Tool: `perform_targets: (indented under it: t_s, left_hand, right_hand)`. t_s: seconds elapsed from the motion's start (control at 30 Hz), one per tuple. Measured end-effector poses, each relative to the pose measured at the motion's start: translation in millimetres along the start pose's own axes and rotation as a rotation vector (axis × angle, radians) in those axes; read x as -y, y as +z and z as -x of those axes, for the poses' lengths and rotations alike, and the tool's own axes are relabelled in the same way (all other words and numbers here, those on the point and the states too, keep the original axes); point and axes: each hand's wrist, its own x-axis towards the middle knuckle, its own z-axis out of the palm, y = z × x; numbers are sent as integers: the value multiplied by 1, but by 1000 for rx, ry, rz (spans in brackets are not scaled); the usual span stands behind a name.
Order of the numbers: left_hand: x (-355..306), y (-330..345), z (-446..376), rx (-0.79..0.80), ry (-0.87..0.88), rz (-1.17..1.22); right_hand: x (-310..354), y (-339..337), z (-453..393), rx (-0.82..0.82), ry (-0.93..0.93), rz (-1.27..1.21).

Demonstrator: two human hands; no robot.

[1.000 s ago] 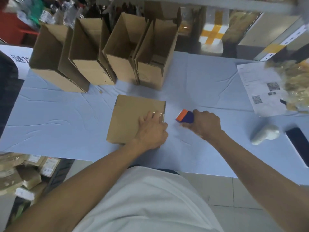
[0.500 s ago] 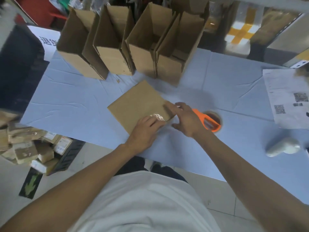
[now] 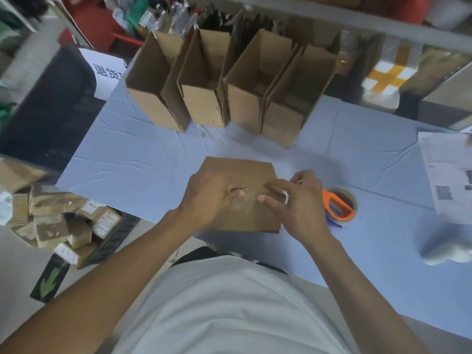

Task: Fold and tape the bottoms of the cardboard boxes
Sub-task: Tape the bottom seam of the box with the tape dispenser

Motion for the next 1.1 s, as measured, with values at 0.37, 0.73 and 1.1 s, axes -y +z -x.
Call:
perform_targets:
  t_s: [0.37, 0.73, 1.1]
  left_hand:
    - [23, 7, -22, 378, -43, 81]
    - [22, 7, -25, 323, 38, 99]
    - [14, 3, -30, 351, 51, 139]
  right_hand:
    - [2, 18, -7, 140, 114, -339]
    - [5, 12, 4, 20, 240, -214]
    - [10, -4, -5, 184, 101, -203]
